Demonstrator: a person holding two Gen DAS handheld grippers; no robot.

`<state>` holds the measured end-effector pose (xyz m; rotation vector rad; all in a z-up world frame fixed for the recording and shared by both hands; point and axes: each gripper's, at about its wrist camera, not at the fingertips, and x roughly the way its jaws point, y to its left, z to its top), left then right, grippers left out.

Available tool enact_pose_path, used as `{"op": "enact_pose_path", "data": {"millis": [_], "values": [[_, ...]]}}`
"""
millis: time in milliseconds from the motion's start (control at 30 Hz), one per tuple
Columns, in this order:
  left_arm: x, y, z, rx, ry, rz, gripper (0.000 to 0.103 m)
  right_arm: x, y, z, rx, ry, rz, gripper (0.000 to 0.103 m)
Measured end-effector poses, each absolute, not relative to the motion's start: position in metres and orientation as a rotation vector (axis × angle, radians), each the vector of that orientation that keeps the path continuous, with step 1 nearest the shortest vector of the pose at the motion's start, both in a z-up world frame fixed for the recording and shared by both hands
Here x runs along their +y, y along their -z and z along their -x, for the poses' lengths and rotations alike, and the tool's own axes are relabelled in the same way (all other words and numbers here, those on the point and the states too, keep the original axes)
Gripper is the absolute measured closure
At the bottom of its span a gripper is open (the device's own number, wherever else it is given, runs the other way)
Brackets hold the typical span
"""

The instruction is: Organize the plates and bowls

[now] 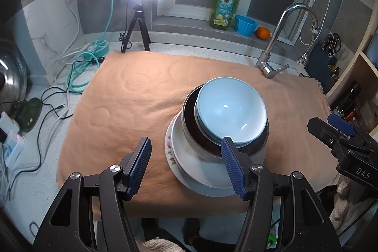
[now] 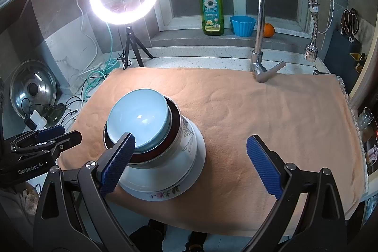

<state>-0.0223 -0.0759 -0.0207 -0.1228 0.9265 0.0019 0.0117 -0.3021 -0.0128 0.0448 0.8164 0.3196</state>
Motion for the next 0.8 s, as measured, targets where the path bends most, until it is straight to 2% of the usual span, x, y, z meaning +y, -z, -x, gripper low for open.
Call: {"op": "enact_pose_path", "data": {"millis": [800], "values": [[-0.0747, 0.0193, 0.0159, 0.923, 0.002, 0.125, 0.042, -0.2999, 0.0153, -0.0158, 0.818, -0.322, -0.041, 0.006]]}}
